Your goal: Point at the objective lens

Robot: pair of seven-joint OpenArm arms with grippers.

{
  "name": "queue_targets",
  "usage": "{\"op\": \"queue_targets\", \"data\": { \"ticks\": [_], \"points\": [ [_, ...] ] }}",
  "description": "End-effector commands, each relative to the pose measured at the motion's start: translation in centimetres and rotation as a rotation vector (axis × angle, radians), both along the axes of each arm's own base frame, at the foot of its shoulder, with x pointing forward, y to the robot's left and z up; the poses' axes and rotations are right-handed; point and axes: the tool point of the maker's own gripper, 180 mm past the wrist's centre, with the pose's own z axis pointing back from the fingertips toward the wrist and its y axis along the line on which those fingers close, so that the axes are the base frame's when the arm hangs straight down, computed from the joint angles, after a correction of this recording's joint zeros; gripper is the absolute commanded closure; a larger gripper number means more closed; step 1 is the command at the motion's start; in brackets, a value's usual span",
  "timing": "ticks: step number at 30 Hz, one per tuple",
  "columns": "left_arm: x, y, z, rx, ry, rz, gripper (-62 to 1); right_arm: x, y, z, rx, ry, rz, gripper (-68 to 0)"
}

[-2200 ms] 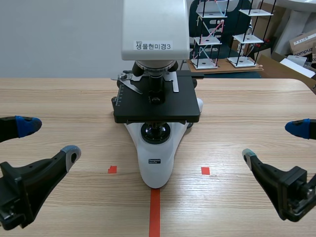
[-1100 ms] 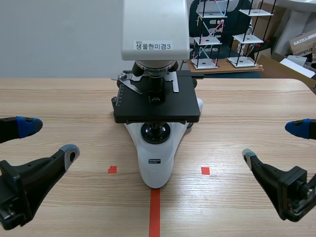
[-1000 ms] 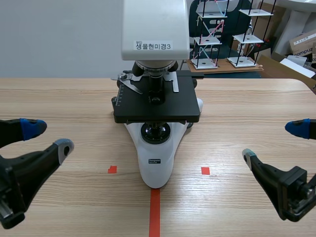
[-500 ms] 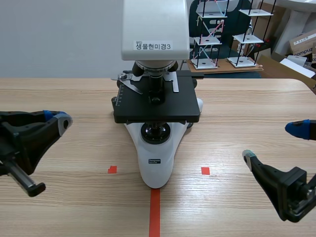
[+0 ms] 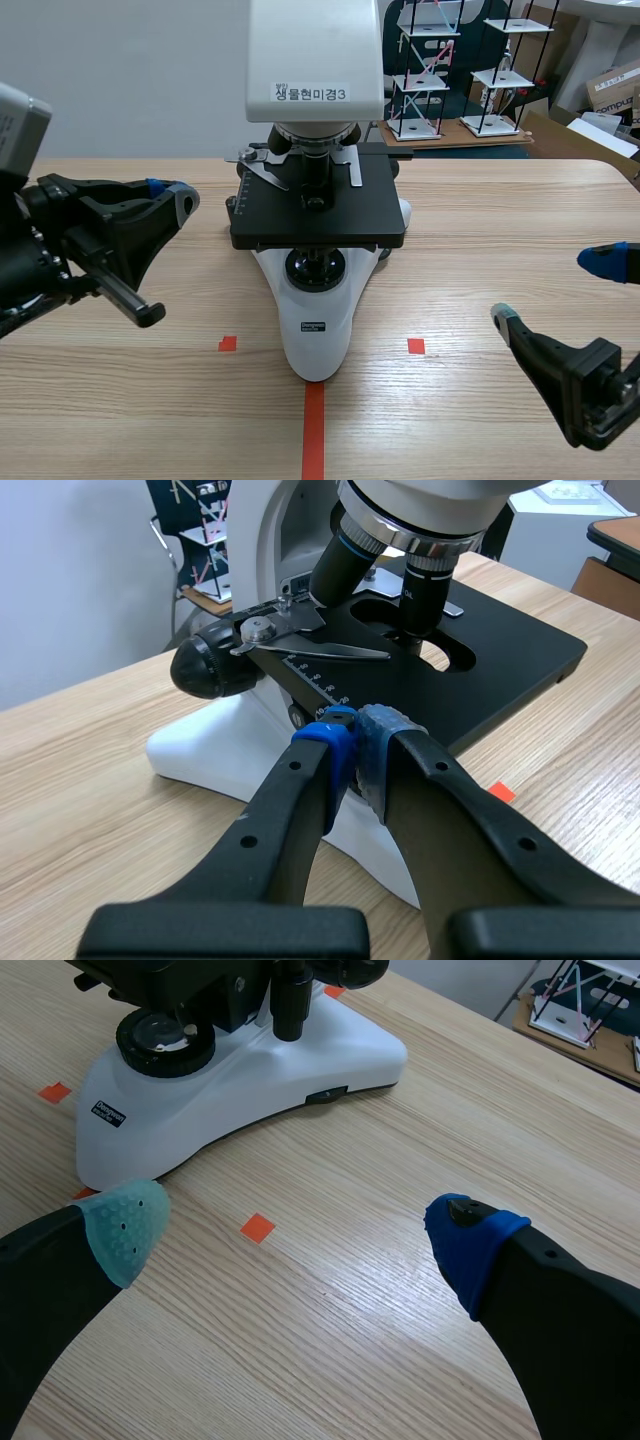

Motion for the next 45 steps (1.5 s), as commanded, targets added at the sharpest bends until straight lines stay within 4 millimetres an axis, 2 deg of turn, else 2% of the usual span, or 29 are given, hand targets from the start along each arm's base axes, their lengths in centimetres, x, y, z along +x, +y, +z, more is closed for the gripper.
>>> {"op": "queue_targets", "data": {
  "ticks": [1, 9, 23, 45],
  "points": [
    [0.1, -0.6, 0.3, -0.021, -0.009, -0.012, -1.6, 0.6, 0.1, 1.1, 0.009, -0.037, 0.002, -56.0],
    [0.8, -2.2, 0.0, -0.038, -0.001, -0.045, -1.6, 0.6, 0.1, 1.1, 0.009, -0.037, 0.002, -56.0],
    [1.3, -4.6, 1.1, -0.085, -0.016, -0.081, -1.6, 0.5, 0.1, 1.1, 0.009, -0.037, 0.002, -56.0],
    [1.1, -5.0, 0.8, -0.087, -0.002, -0.093, -1.6, 0.5, 0.1, 1.1, 0.009, -0.037, 0.002, -56.0]
  ]
}}
